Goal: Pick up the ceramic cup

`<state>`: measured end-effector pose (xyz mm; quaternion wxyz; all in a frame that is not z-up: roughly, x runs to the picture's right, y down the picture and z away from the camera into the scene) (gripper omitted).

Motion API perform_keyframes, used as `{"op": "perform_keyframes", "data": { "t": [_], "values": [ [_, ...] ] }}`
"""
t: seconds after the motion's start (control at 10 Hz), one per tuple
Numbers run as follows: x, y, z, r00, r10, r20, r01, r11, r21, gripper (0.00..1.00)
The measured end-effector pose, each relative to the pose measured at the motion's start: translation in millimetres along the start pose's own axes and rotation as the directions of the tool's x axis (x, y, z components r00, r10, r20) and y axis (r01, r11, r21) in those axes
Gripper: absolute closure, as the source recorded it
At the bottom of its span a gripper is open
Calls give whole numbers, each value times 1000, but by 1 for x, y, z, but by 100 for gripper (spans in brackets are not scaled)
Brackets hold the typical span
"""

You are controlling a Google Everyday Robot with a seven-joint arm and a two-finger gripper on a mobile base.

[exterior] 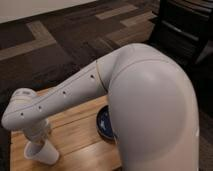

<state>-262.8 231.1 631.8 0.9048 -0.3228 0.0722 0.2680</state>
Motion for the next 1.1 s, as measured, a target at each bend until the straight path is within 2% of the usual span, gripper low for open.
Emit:
{"op": "perform_keyframes", "data": {
  "t": [0.4, 0.6, 0.7, 1.1],
  "values": [
    [12, -10, -24, 998, 56, 17, -56, 998, 37, 100],
    [14, -21, -40, 994, 94, 50, -97, 994, 50, 100],
    [15, -31, -53, 989, 120, 86, -125, 991, 53, 100],
    [15, -30, -53, 989, 121, 87, -125, 991, 49, 100]
  ]
}}
